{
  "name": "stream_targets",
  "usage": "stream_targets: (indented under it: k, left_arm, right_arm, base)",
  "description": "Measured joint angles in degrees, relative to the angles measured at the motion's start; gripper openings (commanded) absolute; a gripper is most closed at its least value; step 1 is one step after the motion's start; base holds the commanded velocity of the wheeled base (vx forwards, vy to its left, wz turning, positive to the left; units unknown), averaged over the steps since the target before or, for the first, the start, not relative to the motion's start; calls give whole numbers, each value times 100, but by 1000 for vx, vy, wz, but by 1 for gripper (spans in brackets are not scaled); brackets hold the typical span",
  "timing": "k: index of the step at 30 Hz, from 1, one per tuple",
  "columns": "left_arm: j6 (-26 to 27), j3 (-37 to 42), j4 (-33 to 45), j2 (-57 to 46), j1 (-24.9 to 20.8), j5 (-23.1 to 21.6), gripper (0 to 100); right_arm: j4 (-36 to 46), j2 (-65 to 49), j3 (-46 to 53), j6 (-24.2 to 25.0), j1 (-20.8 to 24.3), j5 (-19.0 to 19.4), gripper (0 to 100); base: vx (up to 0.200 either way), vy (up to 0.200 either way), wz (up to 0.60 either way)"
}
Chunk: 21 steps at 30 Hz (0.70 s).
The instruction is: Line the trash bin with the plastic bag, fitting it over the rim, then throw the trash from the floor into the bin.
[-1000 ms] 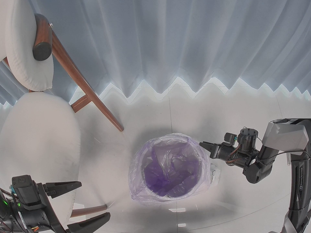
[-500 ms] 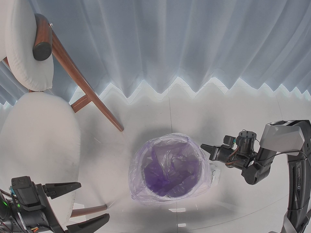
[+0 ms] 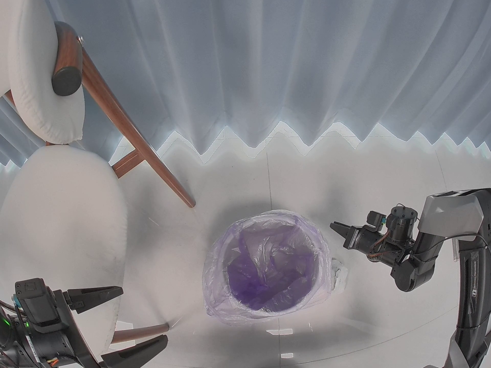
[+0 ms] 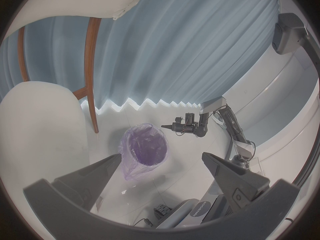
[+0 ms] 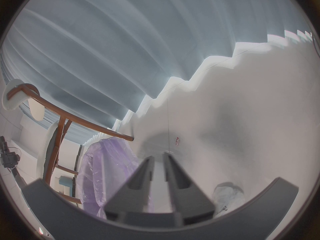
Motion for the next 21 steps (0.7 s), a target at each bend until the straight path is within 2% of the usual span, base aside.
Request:
stream_targets:
  k: [7,21]
  left_arm:
    - [158,13,-5,-2,-2,-22,100]
    - [194,22,-5,0,-2,0,100]
  right_arm:
    - [-580,-110,489,108,-2,27,100]
    - [-602,157,529,144,193,33,100]
  base:
    - [0,0,0]
    - [0,0,0]
